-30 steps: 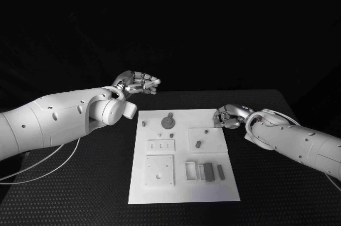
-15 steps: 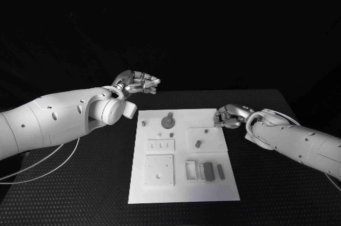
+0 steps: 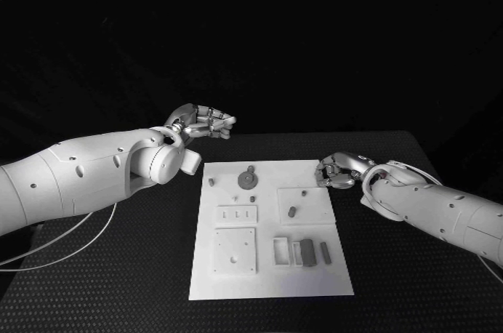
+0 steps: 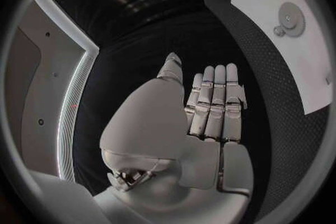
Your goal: Assemble the parts on the task board
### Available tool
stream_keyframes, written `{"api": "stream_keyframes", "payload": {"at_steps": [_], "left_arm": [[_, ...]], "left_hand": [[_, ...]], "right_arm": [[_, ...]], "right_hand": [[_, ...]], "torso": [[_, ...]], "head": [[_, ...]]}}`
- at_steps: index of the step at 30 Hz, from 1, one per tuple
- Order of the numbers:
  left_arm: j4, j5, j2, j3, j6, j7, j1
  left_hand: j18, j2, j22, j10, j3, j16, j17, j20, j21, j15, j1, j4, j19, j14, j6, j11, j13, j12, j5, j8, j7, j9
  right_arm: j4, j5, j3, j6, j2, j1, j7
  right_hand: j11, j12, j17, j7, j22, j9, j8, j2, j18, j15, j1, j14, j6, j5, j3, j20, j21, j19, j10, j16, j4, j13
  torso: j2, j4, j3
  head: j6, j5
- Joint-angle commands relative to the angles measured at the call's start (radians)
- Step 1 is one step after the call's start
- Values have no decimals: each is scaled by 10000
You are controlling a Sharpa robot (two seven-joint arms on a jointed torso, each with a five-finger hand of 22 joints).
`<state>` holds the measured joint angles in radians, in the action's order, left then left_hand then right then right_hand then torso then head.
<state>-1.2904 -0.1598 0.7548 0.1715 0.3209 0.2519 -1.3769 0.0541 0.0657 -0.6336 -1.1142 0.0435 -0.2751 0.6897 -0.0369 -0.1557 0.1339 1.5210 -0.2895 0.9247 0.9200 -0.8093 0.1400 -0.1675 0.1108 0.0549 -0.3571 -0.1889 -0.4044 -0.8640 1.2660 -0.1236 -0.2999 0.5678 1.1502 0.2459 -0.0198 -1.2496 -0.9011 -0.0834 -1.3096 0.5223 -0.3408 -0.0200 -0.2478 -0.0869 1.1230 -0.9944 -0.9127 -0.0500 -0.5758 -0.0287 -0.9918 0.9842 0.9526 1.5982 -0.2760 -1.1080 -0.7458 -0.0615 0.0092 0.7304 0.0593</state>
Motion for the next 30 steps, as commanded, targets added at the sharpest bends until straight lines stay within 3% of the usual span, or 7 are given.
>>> {"api": "stream_keyframes", "payload": {"at_steps": [1,9,15,20,26,30], "left_arm": [[-26,-184,-8,-11,-215,0,-11],[-91,-582,4,-11,-329,-224,-11],[-211,-1123,-6,-11,-541,-919,-13],[-323,-1600,-154,-9,-984,-1673,-10],[-377,-1627,-529,-2,-986,-2227,0],[-403,-1638,-716,4,-1000,-2557,54]], "left_hand": [[114,-118,-17,-88,-53,-68,-3,13,13,10,20,-21,98,85,-125,-16,-20,41,-34,-67,35,-11],[138,-246,-93,-361,-68,-207,34,103,-79,-93,68,-26,326,324,-426,-138,-96,126,-34,-135,154,0],[139,-302,-183,-603,-6,-340,81,209,-176,-202,-238,-33,538,553,-652,-244,-175,192,-37,-145,233,38],[169,-355,-356,-1054,58,-621,281,403,-381,-407,-923,-38,904,937,-872,-460,-399,403,-38,-130,310,90],[202,-409,-623,-1543,17,-999,613,638,-698,-667,-1122,-27,1358,1399,-907,-734,-768,806,-39,-40,315,160],[168,-414,-761,-1576,27,-1116,793,731,-802,-741,-1104,-25,1438,1471,-914,-793,-972,990,-41,9,317,195]], "right_arm": [[-39,-75,-1,-437,-16,-6,106],[-291,-48,7,-870,94,26,-69],[-964,115,32,-928,229,400,-408],[-1899,231,57,-749,292,731,-678],[-2657,217,64,-613,172,841,-804],[-2930,245,84,-575,6,865,-961]], "right_hand": [[96,-46,25,-338,-173,103,-52,177,-140,-25,28,-55,-664,-6,-104,11,-72,67,23,60,-42,33],[125,-69,52,-310,-168,135,-83,215,-140,-58,45,-84,-736,-6,-176,33,-89,88,43,62,-110,95],[136,-78,63,-299,-166,148,-95,194,-140,-72,53,-99,-763,-6,-192,44,-98,102,54,64,-125,121],[144,-85,71,-292,-164,157,-101,174,-140,-81,53,-113,-778,-6,-199,53,-105,116,64,65,-127,140],[148,-90,78,-288,-161,162,-103,156,-140,-88,49,-124,-786,-6,-201,59,-108,126,71,65,-126,155],[151,-91,81,-286,-160,164,-104,154,-140,-90,51,-128,-790,-6,-205,62,-108,129,74,65,-127,161]], "torso": [[-4,6,-1],[0,3,-13],[15,-14,-16],[64,-53,-52],[197,-107,-126],[265,-116,-165]], "head": [[-20,1],[-51,14],[-123,39],[-238,61],[-281,134],[-295,213]]}}
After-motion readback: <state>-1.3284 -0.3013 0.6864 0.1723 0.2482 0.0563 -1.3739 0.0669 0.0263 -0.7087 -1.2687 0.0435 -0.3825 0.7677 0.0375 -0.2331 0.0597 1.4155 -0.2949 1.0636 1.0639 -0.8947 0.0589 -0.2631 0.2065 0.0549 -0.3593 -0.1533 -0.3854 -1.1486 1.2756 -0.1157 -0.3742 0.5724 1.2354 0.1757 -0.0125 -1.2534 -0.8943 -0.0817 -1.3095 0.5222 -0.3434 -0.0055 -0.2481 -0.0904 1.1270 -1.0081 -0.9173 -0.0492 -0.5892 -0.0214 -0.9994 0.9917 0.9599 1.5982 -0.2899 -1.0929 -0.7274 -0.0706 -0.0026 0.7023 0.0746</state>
